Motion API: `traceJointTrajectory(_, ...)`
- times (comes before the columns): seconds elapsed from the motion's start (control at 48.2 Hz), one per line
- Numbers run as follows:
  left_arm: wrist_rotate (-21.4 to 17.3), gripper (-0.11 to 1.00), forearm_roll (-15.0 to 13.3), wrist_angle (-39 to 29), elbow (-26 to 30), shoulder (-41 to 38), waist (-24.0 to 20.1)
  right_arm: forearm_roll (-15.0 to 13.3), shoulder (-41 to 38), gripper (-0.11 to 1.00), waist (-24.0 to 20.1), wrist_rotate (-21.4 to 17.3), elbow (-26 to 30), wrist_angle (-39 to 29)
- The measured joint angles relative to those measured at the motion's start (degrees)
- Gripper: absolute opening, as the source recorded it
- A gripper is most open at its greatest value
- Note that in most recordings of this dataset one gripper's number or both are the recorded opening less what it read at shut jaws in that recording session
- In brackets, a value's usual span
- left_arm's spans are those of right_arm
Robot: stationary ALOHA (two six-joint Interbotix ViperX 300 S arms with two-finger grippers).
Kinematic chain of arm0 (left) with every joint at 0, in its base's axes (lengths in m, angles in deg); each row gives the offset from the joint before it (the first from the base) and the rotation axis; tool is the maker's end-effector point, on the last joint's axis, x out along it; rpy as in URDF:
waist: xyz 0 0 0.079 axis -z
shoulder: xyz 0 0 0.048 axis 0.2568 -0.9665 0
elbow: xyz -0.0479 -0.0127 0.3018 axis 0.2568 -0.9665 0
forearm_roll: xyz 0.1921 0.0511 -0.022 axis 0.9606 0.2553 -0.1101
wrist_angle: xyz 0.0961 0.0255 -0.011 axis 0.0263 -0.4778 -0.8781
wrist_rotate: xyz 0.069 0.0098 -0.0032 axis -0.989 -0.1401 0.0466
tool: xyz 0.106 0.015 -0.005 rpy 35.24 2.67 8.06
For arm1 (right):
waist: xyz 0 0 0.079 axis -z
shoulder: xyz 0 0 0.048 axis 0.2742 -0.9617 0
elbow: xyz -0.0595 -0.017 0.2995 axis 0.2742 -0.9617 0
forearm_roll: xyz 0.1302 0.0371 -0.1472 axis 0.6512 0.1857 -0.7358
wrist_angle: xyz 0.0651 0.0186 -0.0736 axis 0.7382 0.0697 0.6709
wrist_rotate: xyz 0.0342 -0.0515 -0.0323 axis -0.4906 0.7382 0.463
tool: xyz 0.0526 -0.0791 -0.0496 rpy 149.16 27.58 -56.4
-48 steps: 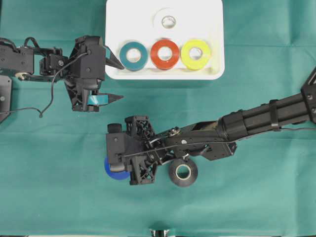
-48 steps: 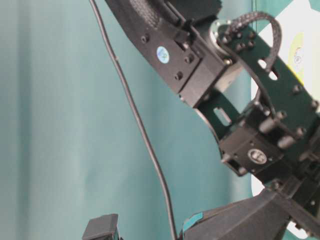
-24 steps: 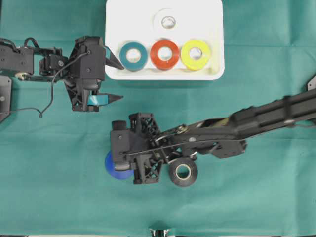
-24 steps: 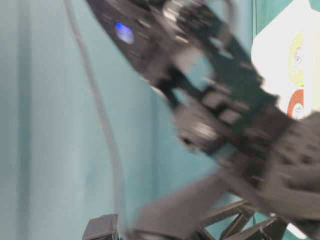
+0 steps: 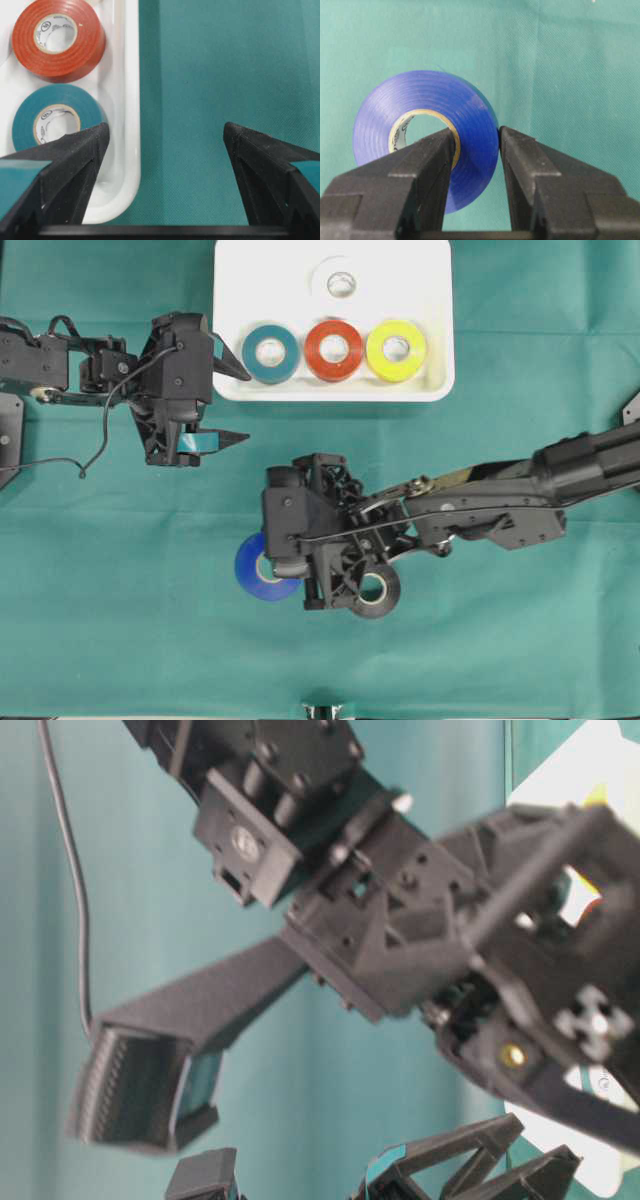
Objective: Put the tape alternately from left to right into the white case.
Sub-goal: 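Lift the blue roll with the right gripper and carry it into the tray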
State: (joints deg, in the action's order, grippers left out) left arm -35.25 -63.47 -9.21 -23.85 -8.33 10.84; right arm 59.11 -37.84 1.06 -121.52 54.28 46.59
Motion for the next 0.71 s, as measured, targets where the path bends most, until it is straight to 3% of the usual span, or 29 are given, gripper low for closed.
traceJointTrajectory(0.311,0.09,0.95,0.0,0.0,0.0,-0.09,0.0,0.09,2.81,0.03,0.53,0.0,-2.99,-1.76)
traceJointTrajectory(0.705,0.18,0.95,0.0,0.0,-0.18,-0.09,0.0,0.0,4.04,0.03,8.44,0.26,-4.48,-4.39)
